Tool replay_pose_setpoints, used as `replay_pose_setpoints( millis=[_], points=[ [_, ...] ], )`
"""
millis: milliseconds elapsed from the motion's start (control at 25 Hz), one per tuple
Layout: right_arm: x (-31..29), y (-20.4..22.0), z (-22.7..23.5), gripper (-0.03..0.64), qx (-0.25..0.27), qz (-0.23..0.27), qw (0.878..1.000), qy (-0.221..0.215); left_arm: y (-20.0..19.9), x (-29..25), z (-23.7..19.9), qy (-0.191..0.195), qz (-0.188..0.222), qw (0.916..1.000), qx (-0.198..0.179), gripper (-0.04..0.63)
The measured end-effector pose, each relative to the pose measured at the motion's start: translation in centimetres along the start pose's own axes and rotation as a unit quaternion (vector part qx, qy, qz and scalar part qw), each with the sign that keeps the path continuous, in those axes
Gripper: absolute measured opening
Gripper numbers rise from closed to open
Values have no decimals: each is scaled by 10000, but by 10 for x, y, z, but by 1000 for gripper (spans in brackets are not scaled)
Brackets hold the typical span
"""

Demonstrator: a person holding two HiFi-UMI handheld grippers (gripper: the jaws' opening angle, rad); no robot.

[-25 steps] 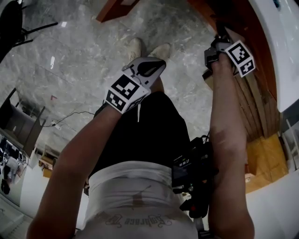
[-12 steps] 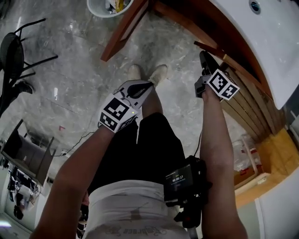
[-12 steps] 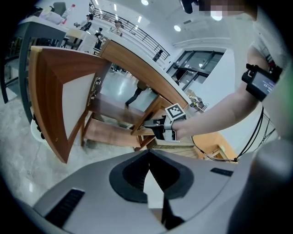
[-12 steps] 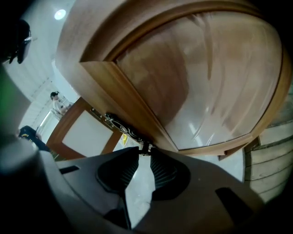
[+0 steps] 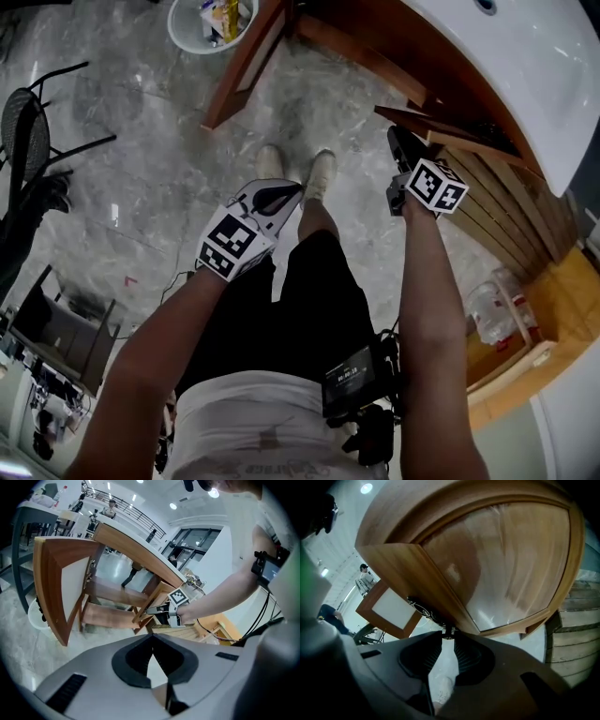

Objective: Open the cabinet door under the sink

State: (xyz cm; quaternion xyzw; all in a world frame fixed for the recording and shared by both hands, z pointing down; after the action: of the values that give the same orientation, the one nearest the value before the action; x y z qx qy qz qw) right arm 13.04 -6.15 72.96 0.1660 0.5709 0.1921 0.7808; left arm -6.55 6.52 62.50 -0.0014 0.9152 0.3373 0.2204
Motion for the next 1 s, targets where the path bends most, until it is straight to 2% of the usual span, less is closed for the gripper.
replay_pose_setpoints(
  millis=[320, 440, 640, 760, 1000],
  points=[
    [11, 17, 7, 87, 541, -14, 9983, -205, 21, -17, 20, -131, -96, 9999, 42, 11],
    [15, 25, 7, 87, 773, -33, 9965, -318, 23, -28, 32, -288, 0, 9995, 88, 11],
    [33, 45, 14, 89, 1063, -149, 9933, -419, 22, -50, 78, -259, 153, 9995, 85, 11],
    [37, 60, 13, 89, 1268, -269, 9899, -569, 31, -53, 94, -384, 224, 9989, 176, 11],
    [56, 85, 36, 89, 1690, -451, 9832, -524, 56, -53, 111, -695, 252, 9969, 283, 11]
  ],
)
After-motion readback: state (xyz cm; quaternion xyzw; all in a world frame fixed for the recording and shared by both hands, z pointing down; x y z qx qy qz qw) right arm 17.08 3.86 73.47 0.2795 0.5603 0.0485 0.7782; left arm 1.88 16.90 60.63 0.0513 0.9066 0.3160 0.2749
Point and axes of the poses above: the fingertips, and each gripper's own axes: x backward along the fingers, z to its right, y out of its underside, the point moved 1 cm from there along x, backward along the fingers, and after that the axes turned 14 degrees about y, right-handed, at the moved point
